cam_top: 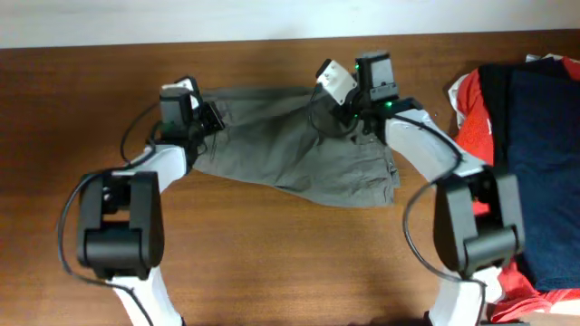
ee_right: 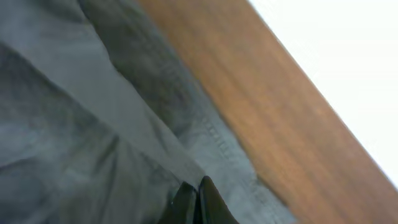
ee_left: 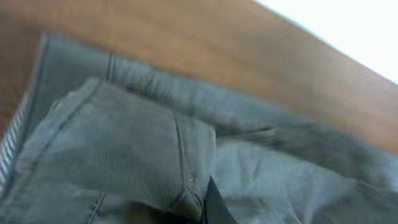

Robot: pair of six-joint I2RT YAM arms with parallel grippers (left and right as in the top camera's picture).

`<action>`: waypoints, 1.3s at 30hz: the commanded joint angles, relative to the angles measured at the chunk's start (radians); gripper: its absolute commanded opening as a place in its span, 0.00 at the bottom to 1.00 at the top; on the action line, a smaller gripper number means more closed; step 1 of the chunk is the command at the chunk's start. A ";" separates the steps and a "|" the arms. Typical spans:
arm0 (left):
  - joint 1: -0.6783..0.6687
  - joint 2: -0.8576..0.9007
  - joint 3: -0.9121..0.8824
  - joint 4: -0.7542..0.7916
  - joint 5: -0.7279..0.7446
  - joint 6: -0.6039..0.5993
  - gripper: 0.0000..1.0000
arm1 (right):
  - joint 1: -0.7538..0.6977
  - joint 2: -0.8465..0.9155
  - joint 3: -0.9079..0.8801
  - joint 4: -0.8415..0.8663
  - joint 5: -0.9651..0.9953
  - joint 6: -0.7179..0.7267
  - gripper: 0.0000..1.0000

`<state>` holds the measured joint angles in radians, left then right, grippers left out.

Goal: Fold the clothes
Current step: 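Grasp the bottom leg hems with both grippers and fold them upward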

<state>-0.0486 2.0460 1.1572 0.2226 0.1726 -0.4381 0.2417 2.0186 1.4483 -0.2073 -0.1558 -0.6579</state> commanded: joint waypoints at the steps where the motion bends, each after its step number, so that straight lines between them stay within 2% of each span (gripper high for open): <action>1: 0.001 0.028 0.007 0.025 -0.156 -0.001 0.01 | -0.008 0.089 0.011 0.112 0.002 0.000 0.04; 4: -0.002 0.028 0.007 0.078 -0.169 -0.001 0.01 | -0.008 0.122 0.011 0.190 0.002 0.001 0.05; 5: -0.002 0.028 0.007 0.126 -0.169 -0.001 0.01 | -0.009 0.122 0.011 0.218 0.003 0.005 0.23; 6: -0.002 0.028 0.007 0.174 -0.160 -0.001 0.06 | -0.009 0.121 0.012 0.268 0.014 0.035 0.60; 7: -0.002 0.028 0.010 0.237 -0.121 -0.001 0.05 | -0.013 0.116 0.013 0.312 0.021 0.082 0.80; 8: -0.002 0.028 0.027 0.272 -0.078 -0.002 0.06 | -0.021 0.092 0.022 0.355 0.020 0.185 0.89; 9: -0.002 0.028 0.060 0.256 -0.059 -0.002 0.06 | -0.040 0.044 0.047 0.353 0.005 0.303 0.89; 10: -0.002 0.028 0.100 0.209 -0.060 -0.002 0.06 | -0.063 -0.023 0.085 0.259 -0.058 0.354 0.84; 12: -0.002 0.028 0.109 0.204 -0.061 -0.002 0.19 | -0.086 -0.100 0.133 0.021 -0.188 0.353 0.80; 13: -0.001 0.028 0.109 0.203 -0.069 -0.001 0.49 | -0.092 -0.133 0.155 -0.137 -0.204 0.353 0.80; 14: 0.000 0.028 0.109 0.205 -0.085 -0.001 0.76 | -0.092 -0.143 0.155 -0.195 -0.204 0.353 0.80; 15: 0.013 0.028 0.128 0.218 -0.116 0.008 0.99 | -0.092 -0.148 0.155 -0.317 -0.204 0.353 0.80; 17: 0.039 0.021 0.211 0.134 -0.082 0.010 0.99 | -0.092 -0.148 0.155 -0.391 -0.213 0.352 0.79; 18: 0.046 0.013 0.251 0.047 -0.052 0.010 0.99 | -0.091 -0.148 0.155 -0.447 -0.259 0.316 0.69; 19: 0.047 0.003 0.309 -0.153 -0.030 0.010 0.47 | -0.090 -0.145 0.154 -0.518 -0.319 0.292 0.54; 20: 0.047 0.002 0.332 -0.305 -0.033 0.010 0.15 | -0.085 -0.137 0.154 -0.534 -0.347 0.292 0.31; 21: 0.047 0.002 0.332 -0.407 -0.038 0.010 0.00 | -0.076 -0.122 0.154 -0.531 -0.353 0.292 0.17; 23: 0.046 0.003 0.329 -0.573 -0.038 0.035 0.00 | -0.031 -0.064 0.154 -0.525 -0.381 0.292 0.11; 24: 0.042 0.003 0.329 -0.597 -0.037 0.064 0.00 | -0.012 -0.040 0.154 -0.507 -0.338 0.297 0.11; 25: 0.031 0.003 0.329 -0.617 -0.038 0.067 0.01 | -0.004 -0.021 0.154 -0.484 -0.303 0.340 0.17; 26: 0.018 0.003 0.329 -0.644 -0.038 0.072 0.00 | 0.003 -0.007 0.154 -0.468 -0.304 0.387 0.31; 27: 0.007 0.003 0.329 -0.662 -0.038 0.078 0.01 | 0.014 0.002 0.154 -0.449 -0.303 0.414 0.33; 28: -0.001 0.003 0.329 -0.673 -0.038 0.078 0.00 | 0.027 0.014 0.154 -0.430 -0.296 0.413 0.49; 30: -0.004 0.003 0.329 -0.688 -0.038 0.097 0.01 | 0.043 0.045 0.152 -0.420 -0.198 0.414 0.57; 33: -0.003 0.003 0.329 -0.704 -0.039 0.097 0.01 | 0.048 0.084 0.151 -0.415 -0.172 0.432 0.57; 36: 0.004 0.003 0.329 -0.717 -0.050 0.101 0.01 | 0.047 0.087 0.151 -0.399 -0.062 0.431 0.57; 38: 0.004 0.003 0.329 -0.716 -0.068 0.101 0.01 | 0.047 0.087 0.151 -0.399 -0.053 0.460 0.59; 39: 0.004 0.003 0.329 -0.717 -0.068 0.104 0.00 | 0.047 0.087 0.151 -0.399 -0.053 0.495 0.54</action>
<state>-0.0513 2.0666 1.4834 -0.4904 0.1192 -0.3580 0.2832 2.1014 1.6009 -0.6079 -0.2443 -0.2264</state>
